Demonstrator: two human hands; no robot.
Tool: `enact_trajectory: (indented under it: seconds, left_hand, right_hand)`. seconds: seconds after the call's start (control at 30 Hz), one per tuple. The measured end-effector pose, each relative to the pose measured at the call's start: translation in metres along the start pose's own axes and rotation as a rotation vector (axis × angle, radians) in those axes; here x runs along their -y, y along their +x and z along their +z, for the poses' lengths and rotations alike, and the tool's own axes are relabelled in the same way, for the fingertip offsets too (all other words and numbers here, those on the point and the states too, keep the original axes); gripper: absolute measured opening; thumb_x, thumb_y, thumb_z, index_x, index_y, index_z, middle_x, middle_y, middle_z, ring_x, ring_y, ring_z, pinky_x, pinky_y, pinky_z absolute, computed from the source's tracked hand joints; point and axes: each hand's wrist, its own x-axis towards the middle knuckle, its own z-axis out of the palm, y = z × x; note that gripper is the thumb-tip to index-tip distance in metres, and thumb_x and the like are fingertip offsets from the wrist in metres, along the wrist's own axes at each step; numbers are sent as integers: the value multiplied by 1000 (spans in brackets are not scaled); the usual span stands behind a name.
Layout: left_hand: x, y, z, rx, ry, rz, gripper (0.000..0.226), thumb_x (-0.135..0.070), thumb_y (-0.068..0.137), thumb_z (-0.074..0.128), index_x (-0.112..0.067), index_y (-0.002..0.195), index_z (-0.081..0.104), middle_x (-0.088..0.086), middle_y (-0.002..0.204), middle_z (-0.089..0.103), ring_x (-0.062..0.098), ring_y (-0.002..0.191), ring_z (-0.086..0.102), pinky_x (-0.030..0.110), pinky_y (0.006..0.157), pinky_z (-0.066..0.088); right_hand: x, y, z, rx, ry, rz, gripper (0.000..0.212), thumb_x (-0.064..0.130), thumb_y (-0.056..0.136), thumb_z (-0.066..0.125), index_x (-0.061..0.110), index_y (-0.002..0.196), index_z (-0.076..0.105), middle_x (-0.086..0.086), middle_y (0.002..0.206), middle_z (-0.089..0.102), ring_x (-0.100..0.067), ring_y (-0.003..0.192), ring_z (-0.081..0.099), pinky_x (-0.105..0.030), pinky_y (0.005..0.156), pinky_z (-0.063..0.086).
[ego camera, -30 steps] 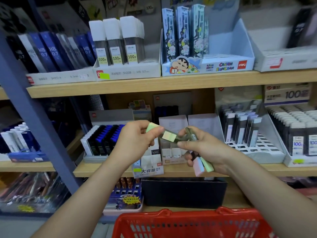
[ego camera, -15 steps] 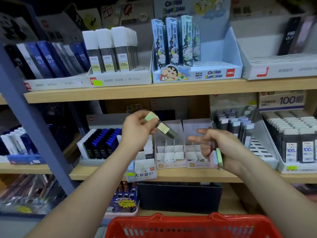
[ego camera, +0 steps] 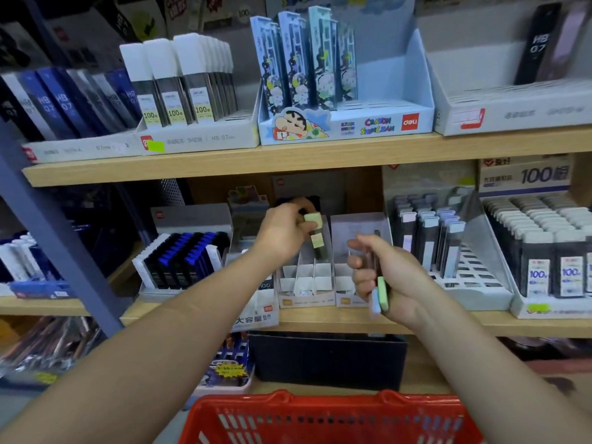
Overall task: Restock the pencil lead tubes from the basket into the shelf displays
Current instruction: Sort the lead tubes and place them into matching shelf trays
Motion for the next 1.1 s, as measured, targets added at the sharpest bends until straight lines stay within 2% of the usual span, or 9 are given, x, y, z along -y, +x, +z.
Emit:
enact_trajectory:
  seconds: [0.17,0.37,0.57,0.7,0.87,0.93,1.0,1.03,1.1]
  left_hand:
    - [-2,1,9,67,45,38,31,-10,90,65,-15,121,66,4,111,69,15,102,63,36,96,51]
    - [2,-1,14,98,37,16,33,-10,91,64,-16,123,65,4,107,68,17,100,64,39,92,54]
    - [11,1,11,66,109,-20,17,-15,88,67,-24,98,56,8,91,66,26,82,66,44,77,58]
    - [7,2,7,44,243,70,21,-22,90,66,-23,110,62,5,106,68,21,95,64,34,83,54]
    - [0,1,0,37,411,134,33,-27,93,62,-20,125,60,7,114,67,23,105,62,33,90,51]
    - [-5,-5,-6,-8,420,156,31,-30,93,60,-21,123,60,7,106,69,24,99,64,33,85,52]
    - [-16,-20,-14,-93,338,208,15,-32,94,58,-22,100,66,1,84,71,18,80,67,32,74,54]
    - [-24,-32,-18,-82,224,189,15,-34,94,57,-22,87,64,-2,72,70,14,69,67,32,69,55]
    - [-37,-61,-21,79,-58,68,23,-38,94,56,-21,80,60,0,62,69,10,57,67,32,61,58]
  right_hand:
    - [-1,2,1,38,82,37,24,11,89,51,4,109,62,-4,68,49,-9,46,40,-19,40,38]
    - [1,2,4,66,37,38,32,0,87,47,3,114,64,-5,67,48,-9,52,43,-18,47,43]
    - [0,1,5,80,66,4,26,-3,91,50,-3,114,62,-15,82,61,-17,67,62,-27,55,57]
    - [0,1,7,81,65,23,24,2,93,54,0,115,63,-9,74,60,-13,55,59,-21,45,49]
    - [-5,6,7,112,131,29,30,13,91,56,4,119,60,-1,65,52,-7,48,42,-16,41,37]
    - [-5,7,8,142,174,36,29,16,92,52,5,118,58,1,63,47,-7,48,40,-16,44,35]
    - [-6,7,10,164,233,38,28,18,90,48,8,115,56,2,62,43,-8,49,38,-17,48,33]
    - [-6,7,12,169,275,28,29,18,90,47,8,116,55,2,62,43,-8,50,38,-18,49,32]
    - [-5,6,16,171,361,-8,34,19,90,43,7,119,57,0,63,44,-10,52,41,-21,54,35]
